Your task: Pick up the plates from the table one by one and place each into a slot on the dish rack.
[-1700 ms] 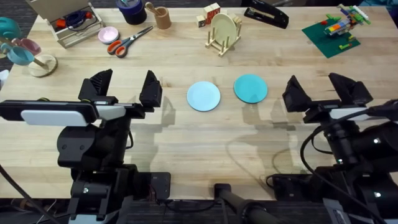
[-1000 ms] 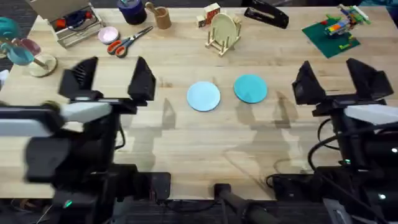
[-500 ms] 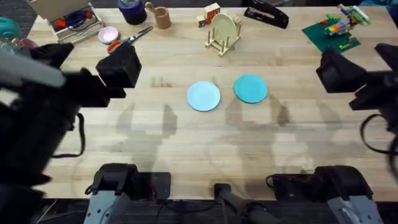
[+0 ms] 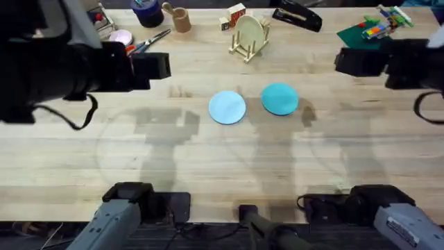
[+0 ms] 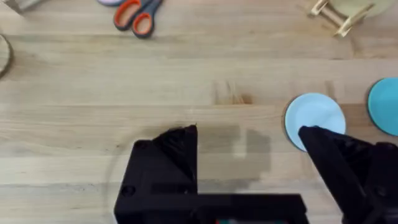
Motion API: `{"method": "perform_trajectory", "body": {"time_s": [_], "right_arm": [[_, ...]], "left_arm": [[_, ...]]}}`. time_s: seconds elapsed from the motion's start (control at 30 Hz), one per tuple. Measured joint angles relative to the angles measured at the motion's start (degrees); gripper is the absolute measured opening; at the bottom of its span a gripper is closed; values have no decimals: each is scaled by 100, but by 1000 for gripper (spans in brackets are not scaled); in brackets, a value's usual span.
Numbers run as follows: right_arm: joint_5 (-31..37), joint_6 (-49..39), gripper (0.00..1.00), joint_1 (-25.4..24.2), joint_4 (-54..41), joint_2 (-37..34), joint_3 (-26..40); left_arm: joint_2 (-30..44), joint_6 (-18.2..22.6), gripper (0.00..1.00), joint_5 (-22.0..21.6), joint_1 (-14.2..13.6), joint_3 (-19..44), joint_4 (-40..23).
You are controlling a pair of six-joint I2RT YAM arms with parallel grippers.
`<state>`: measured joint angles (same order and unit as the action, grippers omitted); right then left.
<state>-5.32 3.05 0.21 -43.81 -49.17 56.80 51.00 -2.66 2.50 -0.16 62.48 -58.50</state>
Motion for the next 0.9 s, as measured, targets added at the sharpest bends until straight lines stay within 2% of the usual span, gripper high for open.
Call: {"method": "perform_trajectory", "body": {"time_s": [0.23, 0.37, 0.4, 0.53, 0.6, 0.7, 0.9], "right_arm": [[-31, 0, 995, 0, -228, -590, 122], [-31, 0, 996, 0, -303, -713, 122], [-31, 0, 996, 0, -304, -737, 122], [-31, 0, 996, 0, -304, -830, 122], [-31, 0, 996, 0, -303, -854, 122], [-33, 0, 996, 0, -302, -861, 122], [-33, 0, 996, 0, -302, -860, 122]], "left_arm": [[323, -2, 993, 104, 0, 15, -46], [337, -2, 993, 332, 0, 15, -46], [337, -25, 963, 397, 0, 15, -48], [337, -42, 337, 765, 0, 15, -48], [354, -33, 78, 1104, 0, 15, -46], [465, -43, 42, 1711, 23, 17, -26], [1068, -4, 42, 3349, 336, -64, 389]]}}
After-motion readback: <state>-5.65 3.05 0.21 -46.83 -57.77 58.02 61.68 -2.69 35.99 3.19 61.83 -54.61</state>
